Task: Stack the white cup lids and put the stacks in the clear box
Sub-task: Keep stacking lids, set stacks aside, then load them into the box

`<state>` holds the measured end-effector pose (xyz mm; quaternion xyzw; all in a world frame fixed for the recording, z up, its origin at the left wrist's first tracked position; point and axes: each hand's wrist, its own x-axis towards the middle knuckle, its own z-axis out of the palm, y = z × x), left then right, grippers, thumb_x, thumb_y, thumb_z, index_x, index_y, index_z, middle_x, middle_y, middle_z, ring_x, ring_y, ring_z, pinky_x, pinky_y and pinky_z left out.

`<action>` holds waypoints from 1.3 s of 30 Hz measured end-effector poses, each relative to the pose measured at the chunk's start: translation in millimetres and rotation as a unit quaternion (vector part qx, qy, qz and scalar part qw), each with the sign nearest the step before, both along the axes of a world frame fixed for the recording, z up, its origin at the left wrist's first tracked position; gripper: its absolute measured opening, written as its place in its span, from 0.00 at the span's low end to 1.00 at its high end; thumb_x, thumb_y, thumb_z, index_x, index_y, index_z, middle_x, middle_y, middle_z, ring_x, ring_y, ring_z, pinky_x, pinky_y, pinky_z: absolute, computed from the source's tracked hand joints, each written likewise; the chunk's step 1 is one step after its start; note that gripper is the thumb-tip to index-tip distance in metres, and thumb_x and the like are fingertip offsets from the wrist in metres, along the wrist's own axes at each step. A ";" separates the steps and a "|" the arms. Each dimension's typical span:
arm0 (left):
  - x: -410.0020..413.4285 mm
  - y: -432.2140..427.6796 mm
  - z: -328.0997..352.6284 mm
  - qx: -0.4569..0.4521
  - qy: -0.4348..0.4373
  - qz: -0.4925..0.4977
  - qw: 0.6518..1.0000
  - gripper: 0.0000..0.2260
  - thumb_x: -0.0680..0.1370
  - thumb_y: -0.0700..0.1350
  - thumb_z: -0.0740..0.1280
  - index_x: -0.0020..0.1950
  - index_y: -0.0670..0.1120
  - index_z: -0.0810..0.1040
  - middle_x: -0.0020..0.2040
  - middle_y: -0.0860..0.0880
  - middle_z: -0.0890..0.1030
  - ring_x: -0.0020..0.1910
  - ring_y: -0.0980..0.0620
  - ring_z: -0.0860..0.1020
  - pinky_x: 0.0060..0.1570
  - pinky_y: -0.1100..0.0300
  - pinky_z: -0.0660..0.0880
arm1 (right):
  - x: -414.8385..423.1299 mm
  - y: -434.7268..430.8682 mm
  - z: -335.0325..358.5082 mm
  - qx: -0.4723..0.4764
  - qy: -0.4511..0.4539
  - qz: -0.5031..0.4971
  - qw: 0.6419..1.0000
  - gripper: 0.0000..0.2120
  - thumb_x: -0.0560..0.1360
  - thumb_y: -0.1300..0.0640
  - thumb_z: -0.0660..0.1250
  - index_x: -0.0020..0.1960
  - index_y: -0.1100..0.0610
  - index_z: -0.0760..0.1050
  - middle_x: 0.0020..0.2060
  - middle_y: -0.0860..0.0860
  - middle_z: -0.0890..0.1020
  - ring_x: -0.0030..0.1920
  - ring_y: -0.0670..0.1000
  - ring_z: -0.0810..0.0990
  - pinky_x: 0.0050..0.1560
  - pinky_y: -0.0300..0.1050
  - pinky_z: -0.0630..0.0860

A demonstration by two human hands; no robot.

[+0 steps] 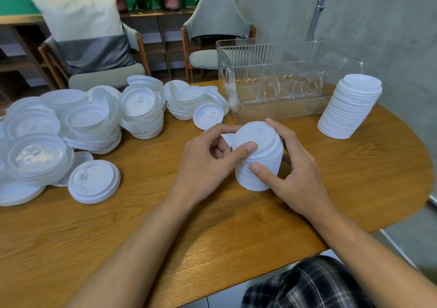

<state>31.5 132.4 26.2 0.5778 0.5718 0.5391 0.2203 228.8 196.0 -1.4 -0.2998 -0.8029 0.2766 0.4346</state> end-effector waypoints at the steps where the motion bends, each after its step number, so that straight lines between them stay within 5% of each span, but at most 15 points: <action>1: -0.7 -0.3 0.1 0.004 0.013 0.012 1.000 0.17 0.72 0.64 0.75 0.58 0.59 0.85 0.37 0.50 0.79 0.36 0.58 0.74 0.39 0.64 0.71 | -0.1 0.0 0.0 -0.002 -0.001 0.002 1.000 0.37 0.75 0.41 0.73 0.80 0.48 0.64 0.73 0.39 0.72 0.73 0.44 0.72 0.68 0.50 0.77; 4: -5.3 -1.0 3.7 -0.017 0.020 -0.024 0.999 0.24 0.72 0.64 0.74 0.66 0.59 0.81 0.57 0.58 0.81 0.58 0.59 0.79 0.55 0.61 0.76 | 0.5 -0.7 0.0 -0.003 -0.003 0.011 1.000 0.37 0.75 0.40 0.73 0.79 0.48 0.64 0.73 0.40 0.72 0.73 0.45 0.72 0.68 0.47 0.76; 7: -8.0 -2.1 7.6 -0.054 -0.049 -0.150 0.986 0.29 0.76 0.47 0.74 0.77 0.54 0.73 0.72 0.57 0.77 0.73 0.58 0.73 0.71 0.55 0.73 | 0.4 -1.9 0.6 -0.005 -0.002 0.017 1.000 0.36 0.75 0.40 0.73 0.79 0.48 0.64 0.73 0.41 0.73 0.74 0.46 0.72 0.69 0.46 0.76; 10: -8.8 -1.3 8.7 -0.037 -0.088 -0.158 0.983 0.31 0.74 0.40 0.76 0.77 0.50 0.74 0.70 0.53 0.80 0.71 0.55 0.77 0.70 0.53 0.75 | 0.1 -2.0 0.6 -0.006 0.000 0.018 1.000 0.37 0.75 0.40 0.73 0.79 0.48 0.64 0.73 0.42 0.73 0.74 0.47 0.72 0.69 0.50 0.76; 14: -1.6 -2.7 9.9 -0.023 -0.053 -0.074 0.996 0.29 0.70 0.51 0.80 0.70 0.55 0.79 0.64 0.55 0.81 0.65 0.58 0.79 0.58 0.63 0.78 | 0.6 -1.5 0.3 -0.013 0.002 0.022 1.000 0.42 0.74 0.41 0.75 0.82 0.47 0.60 0.75 0.42 0.71 0.75 0.46 0.71 0.70 0.52 0.75; 20: 19.5 -0.7 -2.3 0.021 -0.016 0.021 0.999 0.28 0.65 0.63 0.81 0.61 0.56 0.80 0.58 0.58 0.80 0.60 0.59 0.79 0.51 0.62 0.79 | -0.2 -1.0 0.3 0.012 -0.003 0.020 1.000 0.41 0.74 0.42 0.74 0.81 0.50 0.61 0.72 0.38 0.71 0.74 0.42 0.71 0.68 0.35 0.70; 30: 13.4 0.8 -2.4 0.008 -0.062 -0.040 0.997 0.25 0.73 0.52 0.80 0.68 0.52 0.81 0.61 0.56 0.85 0.64 0.55 0.81 0.64 0.49 0.79 | 0.1 -1.4 0.5 0.002 -0.004 0.018 1.000 0.40 0.74 0.41 0.75 0.80 0.49 0.64 0.73 0.40 0.72 0.74 0.44 0.72 0.67 0.38 0.74; 39: 10.8 0.7 2.1 -0.003 0.009 -0.053 0.999 0.25 0.74 0.59 0.76 0.70 0.56 0.79 0.62 0.59 0.81 0.66 0.56 0.78 0.63 0.51 0.78 | 1.2 -2.0 0.4 -0.002 0.003 0.022 1.000 0.40 0.74 0.43 0.77 0.80 0.50 0.65 0.73 0.42 0.74 0.73 0.46 0.73 0.66 0.39 0.75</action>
